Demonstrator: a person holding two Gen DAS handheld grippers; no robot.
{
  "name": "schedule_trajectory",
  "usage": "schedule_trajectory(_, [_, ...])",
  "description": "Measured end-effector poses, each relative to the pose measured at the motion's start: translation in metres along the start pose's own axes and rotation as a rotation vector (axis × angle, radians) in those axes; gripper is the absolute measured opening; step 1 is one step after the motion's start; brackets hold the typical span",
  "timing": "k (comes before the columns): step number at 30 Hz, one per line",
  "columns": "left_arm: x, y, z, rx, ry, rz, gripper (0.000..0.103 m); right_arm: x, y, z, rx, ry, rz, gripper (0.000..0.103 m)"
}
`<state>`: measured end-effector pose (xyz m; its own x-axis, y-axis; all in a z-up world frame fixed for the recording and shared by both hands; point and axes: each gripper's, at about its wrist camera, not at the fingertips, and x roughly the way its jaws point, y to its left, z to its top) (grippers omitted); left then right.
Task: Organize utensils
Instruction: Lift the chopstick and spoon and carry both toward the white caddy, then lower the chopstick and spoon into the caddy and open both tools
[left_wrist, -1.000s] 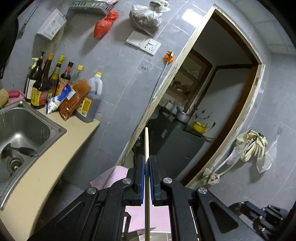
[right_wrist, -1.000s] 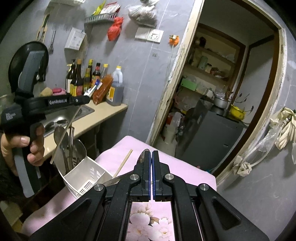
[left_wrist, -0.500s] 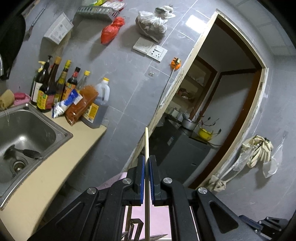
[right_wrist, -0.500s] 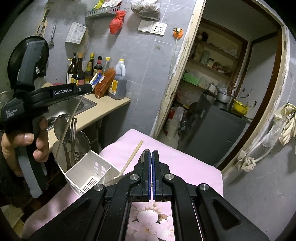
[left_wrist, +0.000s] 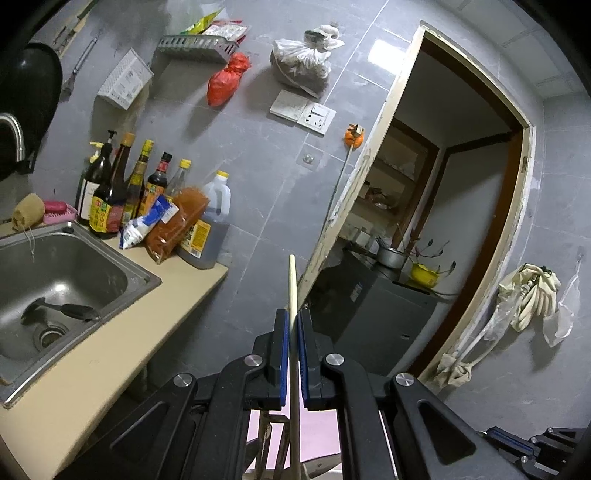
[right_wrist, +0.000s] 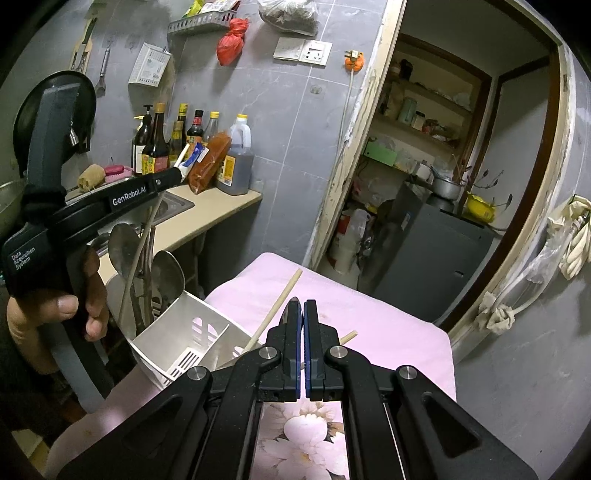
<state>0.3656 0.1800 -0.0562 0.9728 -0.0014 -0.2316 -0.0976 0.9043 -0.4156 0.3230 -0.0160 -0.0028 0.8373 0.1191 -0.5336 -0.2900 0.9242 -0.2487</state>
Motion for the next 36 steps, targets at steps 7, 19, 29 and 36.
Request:
schedule_trajectory(7, [-0.003, 0.0, 0.003, 0.003, -0.031, 0.007, 0.005, 0.0, 0.002, 0.0, 0.008, -0.004, 0.006, 0.002])
schedule_trajectory(19, [-0.012, -0.008, -0.004, 0.062, -0.003, 0.015, 0.005, -0.001, 0.005, 0.0, 0.029, -0.004, 0.046, 0.002])
schedule_trajectory(29, [-0.03, -0.013, -0.01, 0.135, 0.082, 0.009, 0.007, 0.0, 0.003, -0.003, 0.071, 0.019, 0.108, 0.003])
schedule_trajectory(36, [-0.04, -0.01, -0.013, 0.13, 0.15, -0.01, 0.028, -0.002, -0.006, -0.008, 0.142, 0.033, 0.132, 0.003])
